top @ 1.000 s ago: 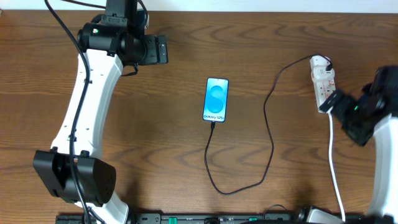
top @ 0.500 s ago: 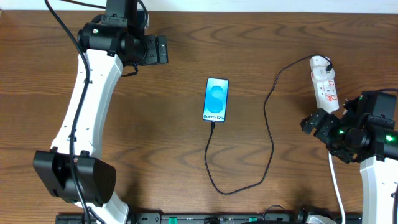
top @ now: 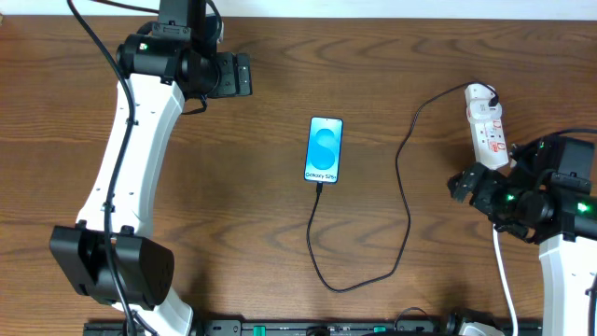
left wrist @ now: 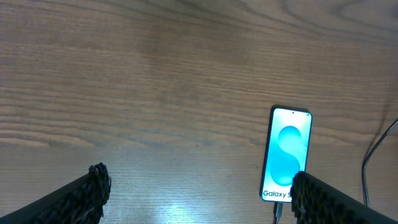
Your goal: Plug charger to phone and switch on socket
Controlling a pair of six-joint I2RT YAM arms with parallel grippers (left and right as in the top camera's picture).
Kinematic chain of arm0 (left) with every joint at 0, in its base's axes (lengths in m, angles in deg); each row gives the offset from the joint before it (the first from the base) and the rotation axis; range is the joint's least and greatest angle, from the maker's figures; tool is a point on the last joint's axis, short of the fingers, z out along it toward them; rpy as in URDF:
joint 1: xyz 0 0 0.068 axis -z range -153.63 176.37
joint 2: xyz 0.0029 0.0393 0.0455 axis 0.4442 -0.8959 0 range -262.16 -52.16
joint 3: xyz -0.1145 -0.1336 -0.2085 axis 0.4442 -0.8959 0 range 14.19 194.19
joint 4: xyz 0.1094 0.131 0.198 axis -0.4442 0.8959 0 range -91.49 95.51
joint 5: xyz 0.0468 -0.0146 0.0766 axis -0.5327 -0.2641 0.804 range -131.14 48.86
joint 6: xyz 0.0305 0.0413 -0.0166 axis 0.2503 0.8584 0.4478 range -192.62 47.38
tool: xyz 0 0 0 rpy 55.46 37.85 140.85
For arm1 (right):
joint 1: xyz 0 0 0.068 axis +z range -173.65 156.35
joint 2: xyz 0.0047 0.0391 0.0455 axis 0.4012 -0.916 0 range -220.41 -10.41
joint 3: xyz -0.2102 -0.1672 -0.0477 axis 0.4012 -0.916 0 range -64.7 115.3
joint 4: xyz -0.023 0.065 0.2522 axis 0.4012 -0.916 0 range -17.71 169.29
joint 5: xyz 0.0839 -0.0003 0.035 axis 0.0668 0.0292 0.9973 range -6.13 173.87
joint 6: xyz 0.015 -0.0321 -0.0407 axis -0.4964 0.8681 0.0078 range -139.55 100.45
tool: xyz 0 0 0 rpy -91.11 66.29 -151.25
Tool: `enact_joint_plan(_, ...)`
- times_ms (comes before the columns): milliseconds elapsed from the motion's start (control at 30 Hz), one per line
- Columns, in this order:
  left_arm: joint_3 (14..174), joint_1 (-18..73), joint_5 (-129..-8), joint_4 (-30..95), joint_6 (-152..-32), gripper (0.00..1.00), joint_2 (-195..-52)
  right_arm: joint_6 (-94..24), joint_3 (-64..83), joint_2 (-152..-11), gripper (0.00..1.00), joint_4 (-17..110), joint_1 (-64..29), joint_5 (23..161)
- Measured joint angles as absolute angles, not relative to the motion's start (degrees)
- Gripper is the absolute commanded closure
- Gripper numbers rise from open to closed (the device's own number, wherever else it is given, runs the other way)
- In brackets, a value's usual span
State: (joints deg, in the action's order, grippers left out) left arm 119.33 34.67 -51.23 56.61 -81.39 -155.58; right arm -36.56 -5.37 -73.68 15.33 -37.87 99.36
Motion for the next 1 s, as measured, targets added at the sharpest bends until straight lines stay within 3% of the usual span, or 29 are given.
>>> enact_joint_plan(333, 119.33, 34.67, -51.23, 56.64, -81.37, 0.06, -155.58, -23.62, -28.99, -55.62, 0.01, 51.94, -26.37, 103.42)
enact_joint_plan(600, 119.33, 34.69, -51.25, 56.61, -81.39, 0.06, -155.58, -21.85, -47.66, -34.49, 0.01, 69.14, -25.26, 103.62)
enact_joint_plan(1000, 119.33, 34.67, -51.23, 56.61, -81.39, 0.06, -155.58, -21.83, -64.21, -16.04, 0.01, 80.68, -24.84, 100.95)
